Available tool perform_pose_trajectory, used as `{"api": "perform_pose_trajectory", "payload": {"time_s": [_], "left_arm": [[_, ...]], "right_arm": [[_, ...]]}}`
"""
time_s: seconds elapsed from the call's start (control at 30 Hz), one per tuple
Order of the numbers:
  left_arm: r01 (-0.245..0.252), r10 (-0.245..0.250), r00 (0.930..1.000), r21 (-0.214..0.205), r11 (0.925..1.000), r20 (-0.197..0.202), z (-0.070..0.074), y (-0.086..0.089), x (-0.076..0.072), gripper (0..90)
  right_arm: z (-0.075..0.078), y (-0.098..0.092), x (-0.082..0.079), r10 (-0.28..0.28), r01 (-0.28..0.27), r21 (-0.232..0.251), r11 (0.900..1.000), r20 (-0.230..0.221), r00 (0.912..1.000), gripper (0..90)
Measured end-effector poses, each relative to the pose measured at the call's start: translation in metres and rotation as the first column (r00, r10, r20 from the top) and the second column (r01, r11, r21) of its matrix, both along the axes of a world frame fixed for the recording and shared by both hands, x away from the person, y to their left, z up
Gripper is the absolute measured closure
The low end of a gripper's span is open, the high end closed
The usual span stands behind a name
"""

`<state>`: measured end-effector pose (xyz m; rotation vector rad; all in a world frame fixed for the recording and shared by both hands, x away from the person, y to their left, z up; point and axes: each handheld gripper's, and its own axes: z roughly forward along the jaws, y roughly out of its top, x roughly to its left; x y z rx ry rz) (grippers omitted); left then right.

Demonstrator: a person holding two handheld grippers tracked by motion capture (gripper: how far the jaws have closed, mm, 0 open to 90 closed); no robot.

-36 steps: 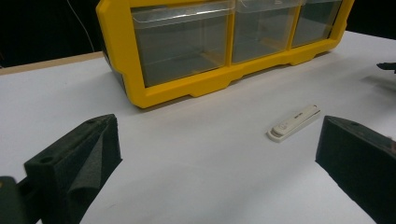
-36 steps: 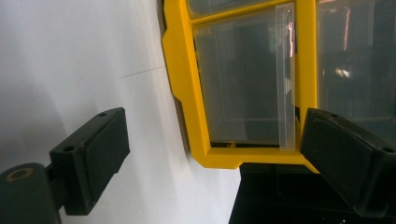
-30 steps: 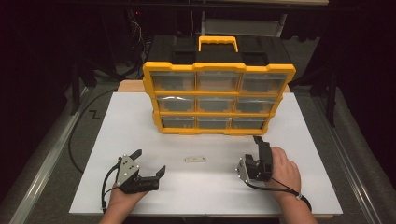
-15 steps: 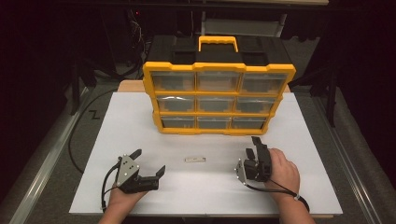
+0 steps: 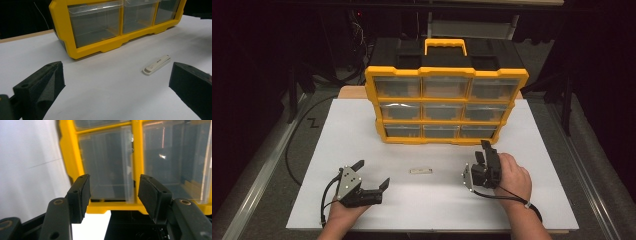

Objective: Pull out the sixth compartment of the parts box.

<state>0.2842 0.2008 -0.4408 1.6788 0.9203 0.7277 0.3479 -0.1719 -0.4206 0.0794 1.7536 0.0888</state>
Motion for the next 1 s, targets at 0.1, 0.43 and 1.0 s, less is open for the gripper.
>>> {"api": "perform_pose_trajectory", "payload": {"time_s": [0.1,0.43,1.0], "left_arm": [[0.001,-0.001,1.0,0.003,1.0,0.0,0.0,0.0,0.0,0.7],[0.0,0.0,1.0,0.005,1.0,0.005,0.0,0.0,0.0,0.7],[-0.004,0.004,0.9997,-0.006,1.0,0.025,0.001,0.001,-0.001,0.4]], "right_arm": [[0.007,-0.001,0.003,-0.007,0.007,0.009,0.9999,0.013,0.9999,45.7],[0.027,0.0,0.009,-0.007,0.005,0.023,0.9997,0.063,0.998,47.8],[0.052,0.003,0.017,-0.008,0.005,0.026,0.9996,0.104,0.9945,50.4]]}}
